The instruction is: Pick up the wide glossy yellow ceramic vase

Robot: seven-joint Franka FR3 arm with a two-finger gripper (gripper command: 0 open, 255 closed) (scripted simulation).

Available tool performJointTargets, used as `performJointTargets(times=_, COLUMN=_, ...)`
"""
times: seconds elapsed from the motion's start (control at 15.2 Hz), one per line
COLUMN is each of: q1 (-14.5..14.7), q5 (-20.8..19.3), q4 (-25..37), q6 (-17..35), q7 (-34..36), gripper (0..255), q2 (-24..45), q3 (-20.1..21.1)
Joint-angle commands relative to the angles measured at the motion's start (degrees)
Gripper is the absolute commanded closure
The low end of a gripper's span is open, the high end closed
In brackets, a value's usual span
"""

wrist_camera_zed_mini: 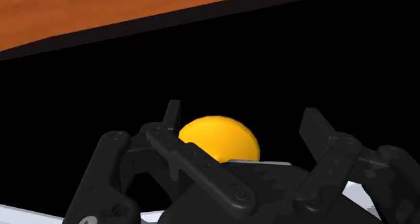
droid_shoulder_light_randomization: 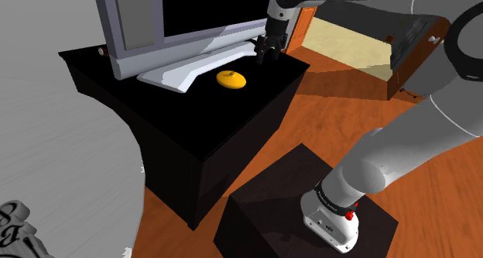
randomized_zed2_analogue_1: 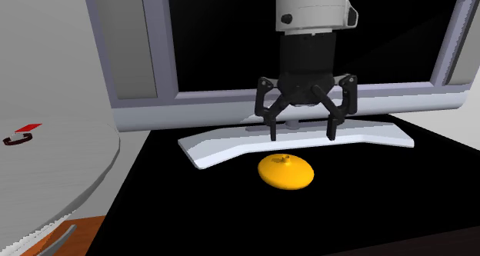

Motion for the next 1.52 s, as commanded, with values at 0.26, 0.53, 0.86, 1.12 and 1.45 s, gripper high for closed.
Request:
performJointTargets(times=0.26, q1=0.0, q5=2.0, q4=10.7, q6=2.5, q7=-2.6, gripper=0, q2=14.2, q3=-0.7)
performJointTargets(times=0.53, q1=-0.5, q5=3.4, q4=19.4, q6=2.6, q7=-4.3, gripper=0, q2=23.6, q3=-0.8)
performJointTargets(times=0.86, q1=-1.4, q5=5.1, q4=33.0, q6=0.8, q7=-6.1, gripper=0, q2=36.3, q3=-0.5)
performJointTargets(times=1.12, q1=-1.6, q5=5.4, q4=34.0, q6=2.3, q7=-6.3, gripper=0, q2=38.9, q3=-0.3)
performJointTargets(times=1.45, q1=-1.6, q5=5.5, q4=31.6, q6=5.4, q7=-6.3, gripper=0, q2=39.7, q3=-0.3)
